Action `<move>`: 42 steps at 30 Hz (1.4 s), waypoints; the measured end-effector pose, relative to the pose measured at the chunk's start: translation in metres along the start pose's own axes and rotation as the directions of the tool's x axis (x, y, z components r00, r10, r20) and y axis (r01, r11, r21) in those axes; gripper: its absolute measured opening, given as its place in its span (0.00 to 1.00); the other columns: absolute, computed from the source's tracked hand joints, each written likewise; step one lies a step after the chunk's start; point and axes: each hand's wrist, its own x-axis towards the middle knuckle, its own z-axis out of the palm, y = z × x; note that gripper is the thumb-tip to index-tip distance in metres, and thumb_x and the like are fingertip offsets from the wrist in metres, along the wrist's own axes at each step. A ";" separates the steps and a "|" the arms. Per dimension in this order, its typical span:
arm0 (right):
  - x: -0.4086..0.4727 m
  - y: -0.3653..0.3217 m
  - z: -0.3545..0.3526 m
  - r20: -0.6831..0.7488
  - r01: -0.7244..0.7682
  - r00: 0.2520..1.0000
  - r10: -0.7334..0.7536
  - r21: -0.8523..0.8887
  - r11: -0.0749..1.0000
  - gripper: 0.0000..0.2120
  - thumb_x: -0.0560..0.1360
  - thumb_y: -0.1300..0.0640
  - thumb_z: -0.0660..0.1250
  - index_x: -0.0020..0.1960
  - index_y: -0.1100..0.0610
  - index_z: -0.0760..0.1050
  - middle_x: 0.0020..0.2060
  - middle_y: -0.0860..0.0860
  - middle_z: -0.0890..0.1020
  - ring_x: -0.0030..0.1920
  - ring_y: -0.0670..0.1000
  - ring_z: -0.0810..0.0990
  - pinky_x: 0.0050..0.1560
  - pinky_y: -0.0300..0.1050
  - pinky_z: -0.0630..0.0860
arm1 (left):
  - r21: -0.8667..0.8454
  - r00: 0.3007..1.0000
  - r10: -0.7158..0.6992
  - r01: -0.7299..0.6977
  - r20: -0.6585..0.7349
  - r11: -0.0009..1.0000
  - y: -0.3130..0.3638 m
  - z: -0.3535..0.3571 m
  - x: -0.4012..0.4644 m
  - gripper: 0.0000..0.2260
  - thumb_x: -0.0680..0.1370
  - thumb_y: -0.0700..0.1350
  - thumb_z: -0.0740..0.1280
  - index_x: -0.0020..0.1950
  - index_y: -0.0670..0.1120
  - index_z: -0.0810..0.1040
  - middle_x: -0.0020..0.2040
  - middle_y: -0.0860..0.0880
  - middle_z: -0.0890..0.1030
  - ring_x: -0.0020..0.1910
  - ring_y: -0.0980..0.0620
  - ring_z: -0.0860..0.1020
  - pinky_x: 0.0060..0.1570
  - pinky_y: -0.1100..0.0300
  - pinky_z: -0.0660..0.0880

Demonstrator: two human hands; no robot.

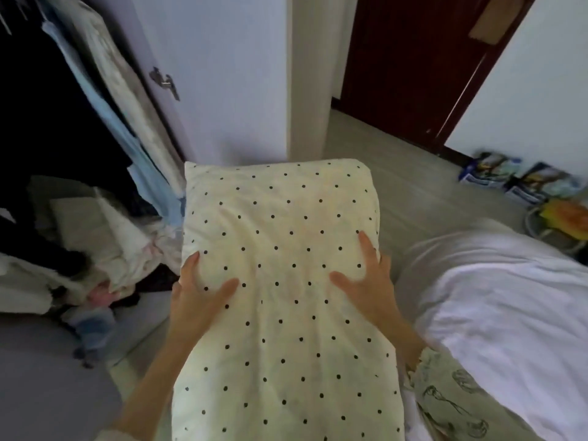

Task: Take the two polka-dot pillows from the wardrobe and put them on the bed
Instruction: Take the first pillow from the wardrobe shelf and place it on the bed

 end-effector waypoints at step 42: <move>0.470 0.180 -0.489 -0.855 -0.294 0.434 0.285 0.164 0.941 0.42 0.62 0.39 0.70 0.68 0.30 0.49 0.61 0.47 0.61 0.59 0.50 0.68 0.55 0.45 0.67 | -0.350 0.402 0.702 -0.656 0.587 0.668 0.691 0.625 0.264 0.40 0.63 0.60 0.74 0.70 0.61 0.58 0.61 0.51 0.66 0.58 0.50 0.69 0.61 0.47 0.70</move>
